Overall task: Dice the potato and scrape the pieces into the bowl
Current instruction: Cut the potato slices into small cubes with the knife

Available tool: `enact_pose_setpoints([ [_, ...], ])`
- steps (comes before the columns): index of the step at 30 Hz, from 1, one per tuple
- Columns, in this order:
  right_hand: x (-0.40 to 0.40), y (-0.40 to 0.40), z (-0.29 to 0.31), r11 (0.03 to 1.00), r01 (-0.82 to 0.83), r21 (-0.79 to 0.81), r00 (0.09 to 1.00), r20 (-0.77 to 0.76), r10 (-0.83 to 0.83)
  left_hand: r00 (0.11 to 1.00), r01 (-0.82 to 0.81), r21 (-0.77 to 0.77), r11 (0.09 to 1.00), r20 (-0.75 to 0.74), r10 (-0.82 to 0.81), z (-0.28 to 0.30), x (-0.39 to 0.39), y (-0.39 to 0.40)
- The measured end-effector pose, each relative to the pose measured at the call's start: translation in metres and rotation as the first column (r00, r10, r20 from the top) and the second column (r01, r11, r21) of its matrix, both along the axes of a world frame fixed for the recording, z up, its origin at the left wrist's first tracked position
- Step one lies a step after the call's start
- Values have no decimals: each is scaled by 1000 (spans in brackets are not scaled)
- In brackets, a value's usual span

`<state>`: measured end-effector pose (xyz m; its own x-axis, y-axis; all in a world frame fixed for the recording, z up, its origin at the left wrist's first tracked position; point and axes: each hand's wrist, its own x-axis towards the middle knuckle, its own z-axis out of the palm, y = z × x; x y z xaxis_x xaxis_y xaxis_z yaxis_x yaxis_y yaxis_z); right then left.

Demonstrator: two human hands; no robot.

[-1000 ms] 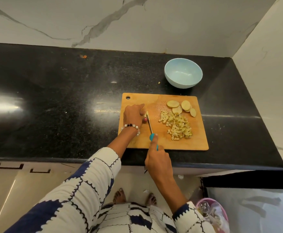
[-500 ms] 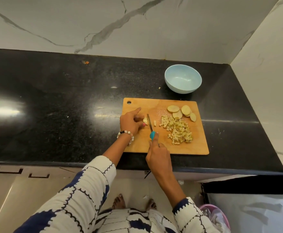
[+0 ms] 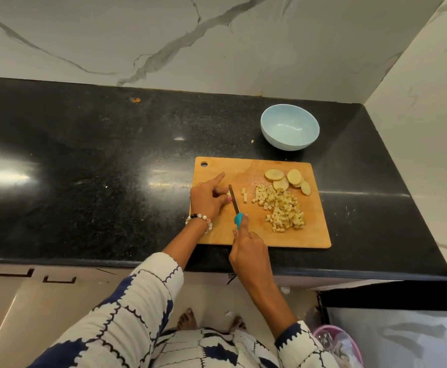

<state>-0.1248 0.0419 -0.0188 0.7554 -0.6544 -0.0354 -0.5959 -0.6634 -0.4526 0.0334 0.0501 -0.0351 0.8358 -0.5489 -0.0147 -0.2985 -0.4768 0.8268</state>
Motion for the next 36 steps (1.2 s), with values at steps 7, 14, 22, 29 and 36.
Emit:
enact_pose_setpoints([
  [7,13,-1,4,997,-60,-49,981,-187,50,1000,19,53,998,3,-19,7,2,-3],
  [14,-20,13,-5,980,-87,-181,976,-212,48,999,19,79,997,31,-22,8,-2,-5],
  [22,-16,13,-2,988,-43,-149,977,-215,10,982,95,282,955,128,-136,14,0,-8],
  [29,-23,10,12,1000,26,-6,987,-156,-26,994,58,226,972,74,-76,16,0,-4],
  [36,-11,13,8,999,-45,-9,995,-94,44,994,-71,4,997,-78,71,16,8,15],
])
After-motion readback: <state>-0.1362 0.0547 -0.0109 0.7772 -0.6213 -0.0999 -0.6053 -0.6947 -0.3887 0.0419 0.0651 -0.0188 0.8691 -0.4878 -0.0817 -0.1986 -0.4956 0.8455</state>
